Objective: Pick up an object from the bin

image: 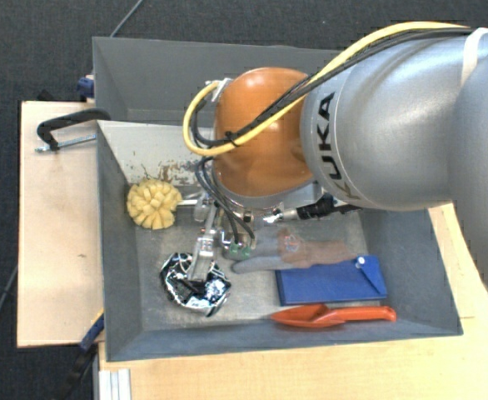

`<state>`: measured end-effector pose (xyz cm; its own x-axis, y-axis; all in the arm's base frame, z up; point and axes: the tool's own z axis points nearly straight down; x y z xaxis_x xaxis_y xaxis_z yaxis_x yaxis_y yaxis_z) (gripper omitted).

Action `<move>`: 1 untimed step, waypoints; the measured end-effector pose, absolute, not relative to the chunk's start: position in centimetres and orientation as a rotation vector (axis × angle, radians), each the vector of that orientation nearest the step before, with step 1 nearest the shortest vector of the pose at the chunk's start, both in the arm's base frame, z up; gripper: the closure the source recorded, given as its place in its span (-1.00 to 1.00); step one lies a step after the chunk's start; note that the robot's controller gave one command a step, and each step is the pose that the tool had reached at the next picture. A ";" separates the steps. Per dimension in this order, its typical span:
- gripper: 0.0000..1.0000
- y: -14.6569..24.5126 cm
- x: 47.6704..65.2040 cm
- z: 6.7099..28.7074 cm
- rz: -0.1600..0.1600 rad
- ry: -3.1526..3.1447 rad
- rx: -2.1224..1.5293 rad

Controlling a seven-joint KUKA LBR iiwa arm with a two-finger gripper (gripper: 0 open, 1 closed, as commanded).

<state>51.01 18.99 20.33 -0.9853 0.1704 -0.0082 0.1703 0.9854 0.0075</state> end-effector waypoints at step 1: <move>-1.00 17.4 51.7 23.1 0.004 3.144 0.004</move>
Offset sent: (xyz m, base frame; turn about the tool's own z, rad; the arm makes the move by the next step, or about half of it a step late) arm 0.0647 -0.0468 -0.1333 0.0998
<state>51.71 17.44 23.15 -1.0000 0.0024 0.0029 0.0024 1.0000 0.0028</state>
